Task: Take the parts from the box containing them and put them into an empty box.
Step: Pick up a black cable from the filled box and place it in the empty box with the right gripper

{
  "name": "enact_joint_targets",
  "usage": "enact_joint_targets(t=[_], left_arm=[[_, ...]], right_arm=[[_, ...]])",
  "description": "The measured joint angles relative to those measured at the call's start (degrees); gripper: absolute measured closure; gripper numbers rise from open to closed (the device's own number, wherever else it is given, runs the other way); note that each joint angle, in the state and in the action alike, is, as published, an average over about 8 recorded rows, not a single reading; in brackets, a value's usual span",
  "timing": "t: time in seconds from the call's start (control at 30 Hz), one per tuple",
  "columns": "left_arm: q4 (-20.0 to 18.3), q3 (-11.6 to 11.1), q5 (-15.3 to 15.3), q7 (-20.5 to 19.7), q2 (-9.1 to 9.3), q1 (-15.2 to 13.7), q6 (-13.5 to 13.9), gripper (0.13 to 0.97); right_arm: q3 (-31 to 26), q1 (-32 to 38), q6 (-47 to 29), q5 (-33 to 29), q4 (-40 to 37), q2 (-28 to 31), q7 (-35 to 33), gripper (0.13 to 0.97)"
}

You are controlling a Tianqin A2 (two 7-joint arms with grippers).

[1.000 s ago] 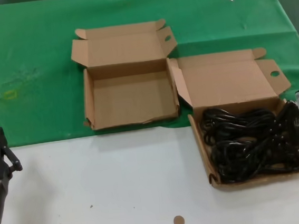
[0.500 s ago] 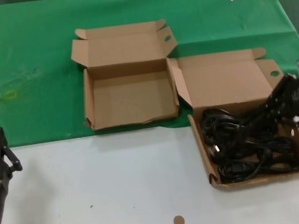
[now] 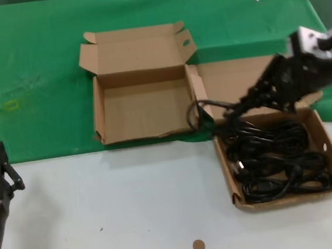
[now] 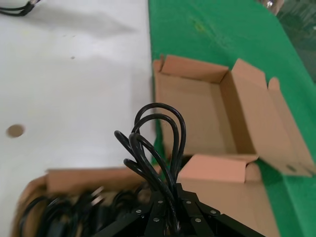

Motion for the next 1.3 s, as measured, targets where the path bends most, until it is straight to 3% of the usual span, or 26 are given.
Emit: enact_joint_targets(t=[0.83,1.1,1.3], left_arm=[[0.00,0.00,0.00,0.00,0.00,0.00,0.00,0.953],[0.00,0.00,0.00,0.00,0.00,0.00,0.00,0.953],[0.00,0.00,0.00,0.00,0.00,0.00,0.00,0.953]], right_arm=[[-6.37,13.42,6.17,-5.22,-22.78,-21.17,-4.51,0.933],[-7.01,18.17,8.75,-5.53,-34.60,-28.43,-8.58,0.933],[-6.32,22.71,11.59,-5.03,-47.64,-33.76,-14.63,0.933]])
